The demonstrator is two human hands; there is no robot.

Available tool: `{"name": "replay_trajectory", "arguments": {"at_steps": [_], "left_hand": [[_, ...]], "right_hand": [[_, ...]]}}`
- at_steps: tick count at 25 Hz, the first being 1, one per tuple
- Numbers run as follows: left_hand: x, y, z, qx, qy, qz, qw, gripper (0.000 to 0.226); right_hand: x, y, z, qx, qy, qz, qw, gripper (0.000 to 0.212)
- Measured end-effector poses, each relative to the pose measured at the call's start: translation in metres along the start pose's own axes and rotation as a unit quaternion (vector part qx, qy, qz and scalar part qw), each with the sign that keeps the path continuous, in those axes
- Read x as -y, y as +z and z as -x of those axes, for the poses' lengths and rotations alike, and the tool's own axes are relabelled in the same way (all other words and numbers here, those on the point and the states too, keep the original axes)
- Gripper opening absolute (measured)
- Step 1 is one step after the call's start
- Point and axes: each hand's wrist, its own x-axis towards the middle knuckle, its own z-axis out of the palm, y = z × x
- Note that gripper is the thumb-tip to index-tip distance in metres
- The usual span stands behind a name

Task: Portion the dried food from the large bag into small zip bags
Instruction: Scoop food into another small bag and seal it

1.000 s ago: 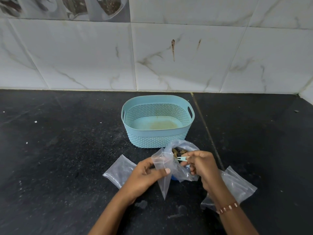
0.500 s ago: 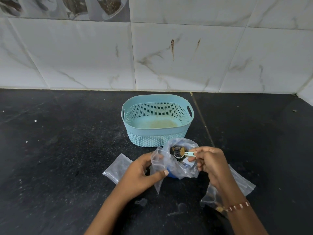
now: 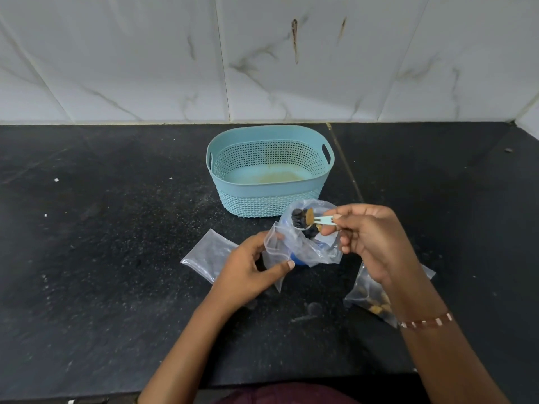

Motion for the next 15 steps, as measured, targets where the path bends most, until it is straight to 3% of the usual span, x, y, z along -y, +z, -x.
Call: {"name": "replay_trajectory", "arguments": {"at_steps": [2, 4, 7, 9, 12, 15], "left_hand": [[-0.002, 0.002, 0.000, -0.003, 0.010, -0.017, 1.000, 0.041], [-0.004, 0.003, 0.000, -0.013, 0.021, -0.035, 0.999, 0.034], [-0.003, 0.003, 0.000, -0.024, 0.031, -0.037, 0.999, 0.037], [-0.004, 0.003, 0.001, -0.028, 0.032, -0.028, 0.999, 0.039], [-0.004, 0.003, 0.002, -0.027, 0.034, -0.020, 0.999, 0.040], [-0.004, 0.003, 0.002, -0.031, 0.029, -0.005, 0.999, 0.040]], "right_hand": [[-0.004, 0.009, 0.009, 0.013, -0.044, 0.052, 0.998, 0.023], [-0.020, 0.022, 0.018, -0.006, -0.163, 0.209, 0.964, 0.024], [-0.046, 0.030, 0.023, -0.048, -0.426, 0.417, 0.801, 0.033], [-0.052, 0.028, 0.020, -0.055, -0.512, 0.455, 0.727, 0.033], [-0.054, 0.027, 0.021, -0.061, -0.546, 0.474, 0.688, 0.031], [-0.048, 0.024, 0.025, -0.071, -0.556, 0.450, 0.695, 0.038]]}}
